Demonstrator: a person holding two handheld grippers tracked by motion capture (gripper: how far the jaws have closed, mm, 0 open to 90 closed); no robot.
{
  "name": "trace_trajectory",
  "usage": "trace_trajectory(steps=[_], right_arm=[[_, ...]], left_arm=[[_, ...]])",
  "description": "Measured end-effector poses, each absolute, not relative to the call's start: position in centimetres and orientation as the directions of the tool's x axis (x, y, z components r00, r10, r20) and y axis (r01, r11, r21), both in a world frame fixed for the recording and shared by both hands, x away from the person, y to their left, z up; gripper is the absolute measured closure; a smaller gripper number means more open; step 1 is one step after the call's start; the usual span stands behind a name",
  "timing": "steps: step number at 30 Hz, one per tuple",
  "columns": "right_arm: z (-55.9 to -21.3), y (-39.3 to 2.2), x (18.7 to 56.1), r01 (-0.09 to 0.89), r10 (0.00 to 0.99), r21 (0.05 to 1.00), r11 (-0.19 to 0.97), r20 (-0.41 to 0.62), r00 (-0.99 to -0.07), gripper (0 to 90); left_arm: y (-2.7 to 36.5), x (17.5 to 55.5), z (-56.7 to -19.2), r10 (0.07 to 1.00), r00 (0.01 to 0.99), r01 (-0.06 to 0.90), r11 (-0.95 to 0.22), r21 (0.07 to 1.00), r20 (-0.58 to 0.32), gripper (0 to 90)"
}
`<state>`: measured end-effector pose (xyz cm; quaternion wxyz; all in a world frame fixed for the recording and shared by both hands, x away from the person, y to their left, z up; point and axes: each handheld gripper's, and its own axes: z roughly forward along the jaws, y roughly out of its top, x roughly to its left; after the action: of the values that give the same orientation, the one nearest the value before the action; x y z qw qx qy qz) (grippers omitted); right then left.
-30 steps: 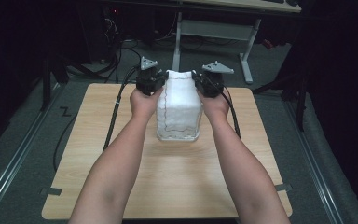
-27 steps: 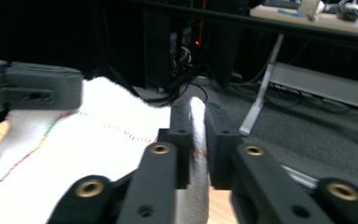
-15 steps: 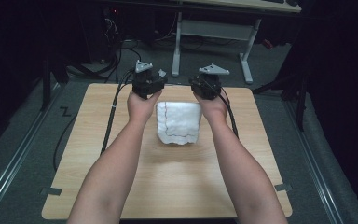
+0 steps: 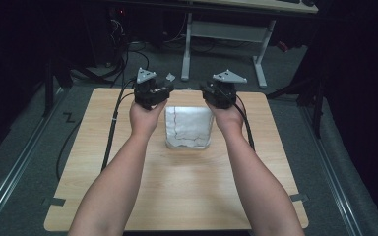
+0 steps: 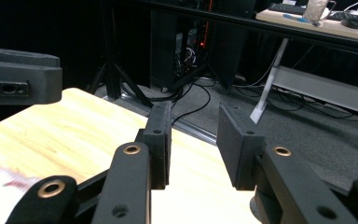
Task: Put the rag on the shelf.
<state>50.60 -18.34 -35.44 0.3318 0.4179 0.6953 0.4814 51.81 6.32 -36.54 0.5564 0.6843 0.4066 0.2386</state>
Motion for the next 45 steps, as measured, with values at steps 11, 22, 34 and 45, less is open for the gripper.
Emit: trace_trajectory(steps=[11,22,34,45], right_arm=[[-36.3,-19.3,47.3,0.241,0.897,0.945,0.220,-0.098,-0.431,63.5],[-37.4,-20.4,43.8,0.227,0.892,0.943,0.242,-0.124,-0.434,62.2],[-38.8,-20.8,41.2,0.252,0.883,0.926,0.281,-0.147,-0.446,61.1],[-40.6,-21.4,39.3,0.290,0.877,0.910,0.297,-0.140,-0.459,62.3]], left_arm=[[7.5,49.0,-36.3,0.818,0.567,0.270,-0.072,0.960,-0.098,57.8],[10.4,45.4,-38.6,0.829,0.556,0.260,-0.109,0.959,-0.056,57.9],[12.0,41.4,-41.5,0.812,0.579,0.268,-0.099,0.958,-0.078,58.8],[12.0,39.6,-44.7,0.785,0.615,0.345,-0.189,0.919,-0.069,57.0]])
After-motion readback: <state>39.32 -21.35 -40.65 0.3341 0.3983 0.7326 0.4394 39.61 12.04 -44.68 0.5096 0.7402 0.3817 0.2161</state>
